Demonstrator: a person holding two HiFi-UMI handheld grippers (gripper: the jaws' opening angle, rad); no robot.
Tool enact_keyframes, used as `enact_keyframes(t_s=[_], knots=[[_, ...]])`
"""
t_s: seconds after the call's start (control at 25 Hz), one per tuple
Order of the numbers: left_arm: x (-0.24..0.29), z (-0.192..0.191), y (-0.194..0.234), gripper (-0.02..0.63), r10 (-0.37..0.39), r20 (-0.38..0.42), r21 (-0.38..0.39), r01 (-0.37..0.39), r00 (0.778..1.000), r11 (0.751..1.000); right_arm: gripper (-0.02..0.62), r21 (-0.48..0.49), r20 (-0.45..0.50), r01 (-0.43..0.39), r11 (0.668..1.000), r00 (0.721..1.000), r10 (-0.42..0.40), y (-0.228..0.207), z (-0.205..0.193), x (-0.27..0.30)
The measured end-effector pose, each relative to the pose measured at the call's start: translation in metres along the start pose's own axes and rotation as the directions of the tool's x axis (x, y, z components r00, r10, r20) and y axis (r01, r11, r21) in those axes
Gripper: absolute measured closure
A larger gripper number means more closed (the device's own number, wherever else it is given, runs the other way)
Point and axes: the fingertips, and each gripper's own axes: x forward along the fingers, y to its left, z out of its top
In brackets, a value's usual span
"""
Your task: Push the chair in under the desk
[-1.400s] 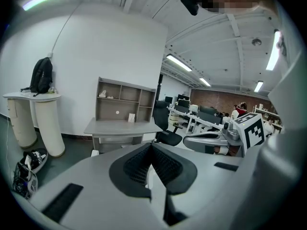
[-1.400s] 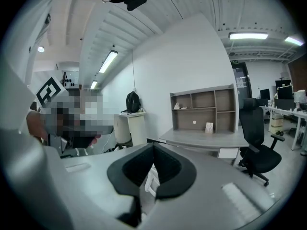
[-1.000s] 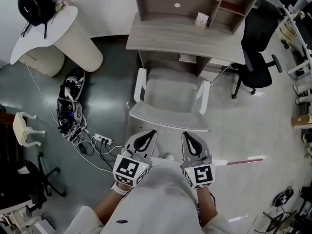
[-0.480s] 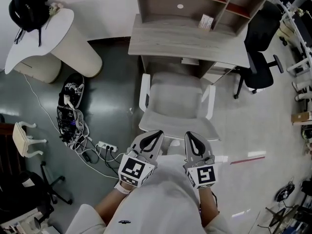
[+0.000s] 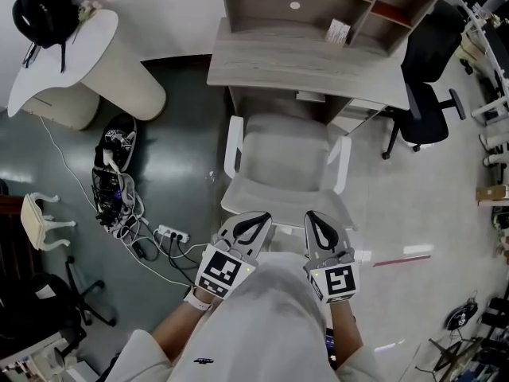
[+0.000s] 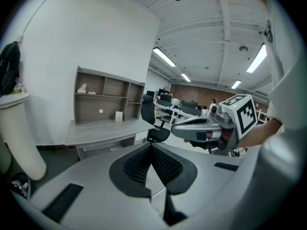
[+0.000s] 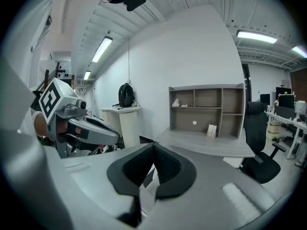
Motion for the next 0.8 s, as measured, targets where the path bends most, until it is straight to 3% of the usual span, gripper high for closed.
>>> enact_keyframes(t_s=[0.24, 0.36, 0.52, 0.68, 0.8], knots=[[0.014, -0.027, -0.001, 0.600, 0.025, -0.080, 0.036, -0.022, 0.997, 0.999, 0.583, -0.010, -0.047, -0.045, 0.999, 0.998, 0.044, -0.003, -0.019, 0.001], [0.017, -0.036, 0.001, 0.600, 0.034, -0.099, 0.044, -0.030, 0.995, 0.999, 0.503, 0.008, -0.072, -0.085, 0.996, 0.994, 0.085, 0.001, -0.033, 0.003], [0.021, -0.051, -0.007, 0.598, -0.029, -0.146, 0.053, 0.037, 0.989, 0.998, 0.482, -0.008, -0.127, -0.143, 0.990, 0.982, 0.141, 0.011, -0.049, 0.007], [0.029, -0.073, -0.012, 0.519, -0.075, -0.221, 0.070, 0.092, 0.972, 0.993, 0.449, -0.062, -0.224, -0.227, 0.972, 0.952, 0.208, 0.021, -0.078, 0.013], [0.032, -0.086, -0.012, 0.499, -0.087, -0.255, 0.069, 0.108, 0.963, 0.992, 0.444, -0.072, -0.271, -0.268, 0.961, 0.932, 0.240, 0.024, -0.096, 0.014]])
